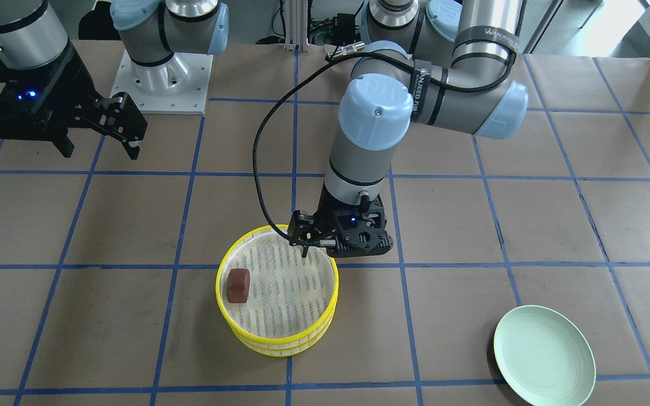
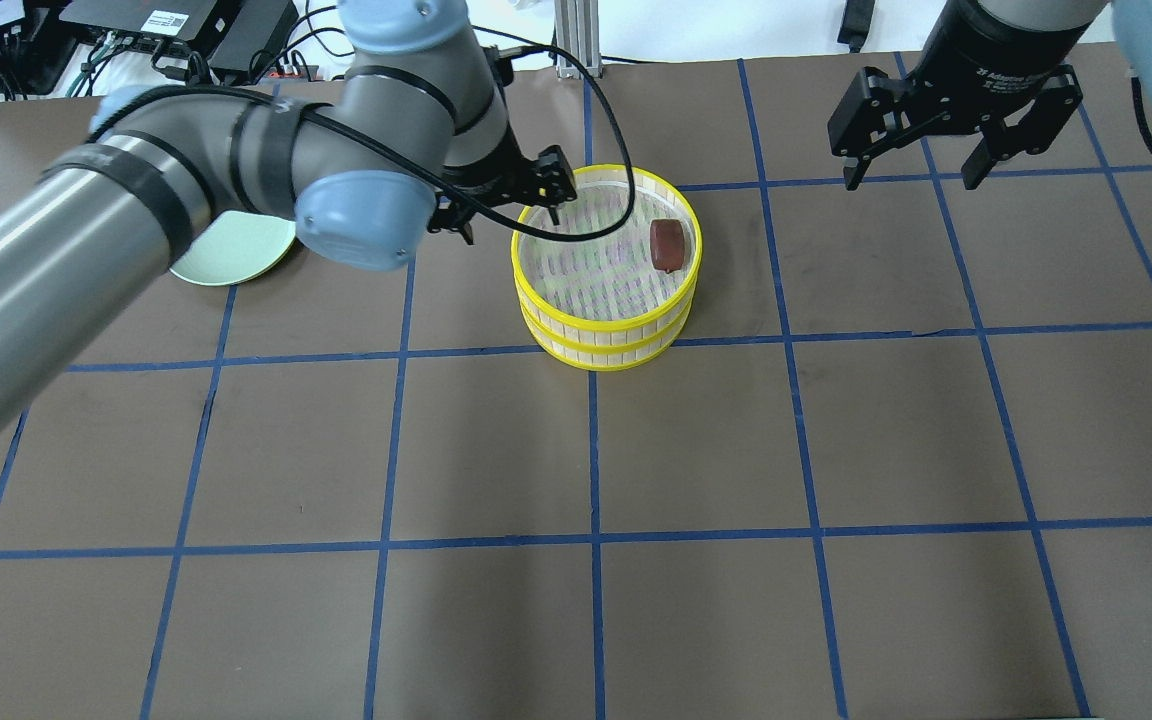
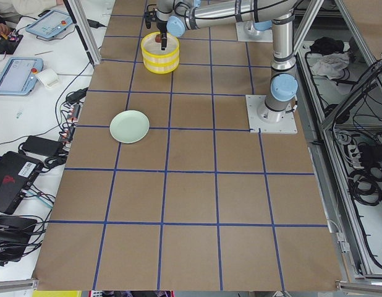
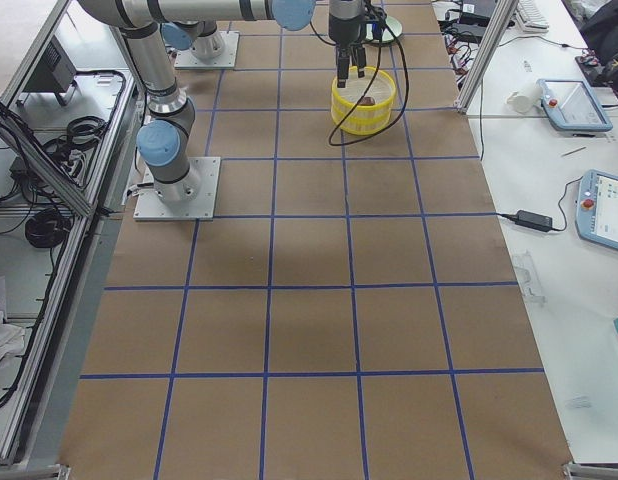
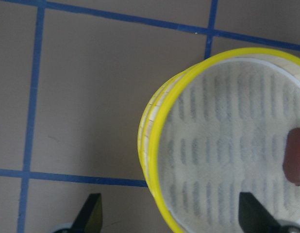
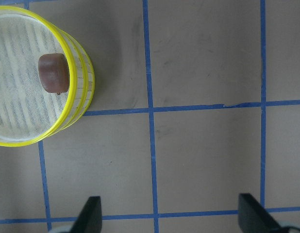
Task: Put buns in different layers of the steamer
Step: 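Lower the brown bun into the top steamer layer and open the left gripper, then withdraw the left gripper toward the plate while the right gripper moves toward the steamer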
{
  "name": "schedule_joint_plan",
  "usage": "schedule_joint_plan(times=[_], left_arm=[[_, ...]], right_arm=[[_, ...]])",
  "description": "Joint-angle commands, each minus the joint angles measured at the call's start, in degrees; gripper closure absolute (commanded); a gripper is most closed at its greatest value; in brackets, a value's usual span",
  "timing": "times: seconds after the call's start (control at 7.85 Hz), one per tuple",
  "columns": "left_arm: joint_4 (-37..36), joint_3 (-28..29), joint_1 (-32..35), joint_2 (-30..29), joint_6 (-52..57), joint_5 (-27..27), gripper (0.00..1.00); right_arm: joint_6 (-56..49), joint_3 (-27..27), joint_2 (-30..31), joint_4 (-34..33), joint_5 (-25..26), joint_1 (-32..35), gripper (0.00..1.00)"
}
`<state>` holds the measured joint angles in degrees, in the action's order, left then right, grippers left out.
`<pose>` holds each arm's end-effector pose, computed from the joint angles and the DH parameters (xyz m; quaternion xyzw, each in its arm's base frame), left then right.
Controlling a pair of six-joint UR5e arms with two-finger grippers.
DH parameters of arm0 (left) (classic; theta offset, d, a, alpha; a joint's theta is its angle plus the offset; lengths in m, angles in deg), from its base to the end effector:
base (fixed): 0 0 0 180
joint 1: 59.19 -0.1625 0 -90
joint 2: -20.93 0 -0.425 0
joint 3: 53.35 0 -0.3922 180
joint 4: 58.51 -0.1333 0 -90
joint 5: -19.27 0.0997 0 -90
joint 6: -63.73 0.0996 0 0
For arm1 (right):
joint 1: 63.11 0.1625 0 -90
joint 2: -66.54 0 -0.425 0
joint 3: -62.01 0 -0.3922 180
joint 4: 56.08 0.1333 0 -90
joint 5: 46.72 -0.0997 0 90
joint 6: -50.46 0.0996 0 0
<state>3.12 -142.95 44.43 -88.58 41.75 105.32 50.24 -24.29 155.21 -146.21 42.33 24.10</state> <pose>-0.2838 -0.5763 0.3527 0.0698 -0.9937 0.0663 0.0574 0.1102 -0.5116 0.5085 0.0222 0.9995 -0.0220 0.0077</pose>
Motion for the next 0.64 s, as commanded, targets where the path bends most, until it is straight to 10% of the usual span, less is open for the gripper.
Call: schedule_joint_plan(times=[0.0,0.51], left_arm=[[12.76,0.04,-10.24,8.04,7.98,-0.01,0.00],[22.75,-0.14,-18.44,17.56,13.16,0.43,0.00]], right_arm=[[7.74,-0.28,-3.05,-5.37,0.42,5.66,0.00],[21.11,-3.43,-9.21,-14.25,-0.01,10.77,0.00]])
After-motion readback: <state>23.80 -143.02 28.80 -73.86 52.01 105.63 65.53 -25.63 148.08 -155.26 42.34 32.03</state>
